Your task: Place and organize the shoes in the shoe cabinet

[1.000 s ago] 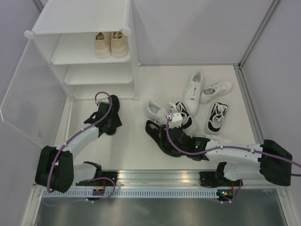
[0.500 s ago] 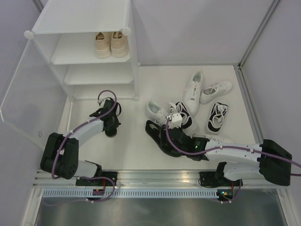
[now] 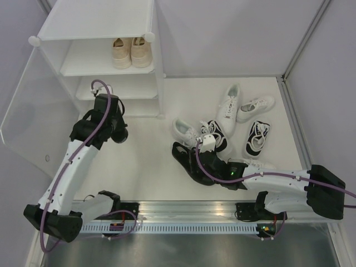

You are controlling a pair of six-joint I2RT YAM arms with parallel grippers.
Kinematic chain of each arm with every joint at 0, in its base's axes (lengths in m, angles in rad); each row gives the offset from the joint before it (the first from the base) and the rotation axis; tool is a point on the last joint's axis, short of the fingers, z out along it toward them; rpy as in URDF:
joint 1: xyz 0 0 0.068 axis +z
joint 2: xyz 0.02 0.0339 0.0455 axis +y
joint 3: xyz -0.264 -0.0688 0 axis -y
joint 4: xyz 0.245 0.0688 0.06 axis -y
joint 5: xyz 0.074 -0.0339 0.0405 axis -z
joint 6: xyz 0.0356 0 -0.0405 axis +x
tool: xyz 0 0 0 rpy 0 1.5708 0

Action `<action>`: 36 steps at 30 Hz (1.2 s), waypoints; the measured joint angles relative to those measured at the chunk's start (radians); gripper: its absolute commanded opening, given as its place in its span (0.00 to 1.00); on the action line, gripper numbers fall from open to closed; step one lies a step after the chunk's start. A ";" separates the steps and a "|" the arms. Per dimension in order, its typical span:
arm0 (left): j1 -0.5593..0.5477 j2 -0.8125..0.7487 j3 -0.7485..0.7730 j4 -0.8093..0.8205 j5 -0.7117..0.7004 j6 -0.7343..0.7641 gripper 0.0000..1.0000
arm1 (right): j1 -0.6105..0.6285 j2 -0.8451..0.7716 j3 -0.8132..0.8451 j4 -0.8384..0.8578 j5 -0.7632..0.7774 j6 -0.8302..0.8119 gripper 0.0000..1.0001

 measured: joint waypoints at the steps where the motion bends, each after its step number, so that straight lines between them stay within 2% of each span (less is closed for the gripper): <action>1: 0.000 -0.004 0.051 -0.017 -0.005 0.021 0.02 | 0.000 0.000 0.000 -0.002 0.000 0.000 0.70; 8: 0.001 0.028 0.409 -0.122 -0.039 0.170 0.02 | 0.000 -0.009 0.001 -0.020 0.000 0.000 0.70; 12: 0.007 0.129 0.643 -0.174 -0.042 0.261 0.02 | 0.000 -0.009 0.014 -0.033 0.000 -0.001 0.70; 16: 0.042 0.235 0.796 -0.179 -0.012 0.350 0.02 | 0.000 -0.010 0.024 -0.041 0.000 -0.001 0.70; 25: 0.256 0.477 0.916 -0.179 0.126 0.529 0.02 | 0.000 -0.009 0.070 -0.108 -0.008 -0.008 0.70; 32: 0.298 0.607 0.992 -0.170 0.203 0.689 0.02 | 0.000 0.043 0.127 -0.152 -0.030 -0.006 0.70; 36: 0.322 0.649 1.041 -0.113 0.212 0.764 0.02 | 0.000 0.088 0.161 -0.183 -0.051 0.003 0.70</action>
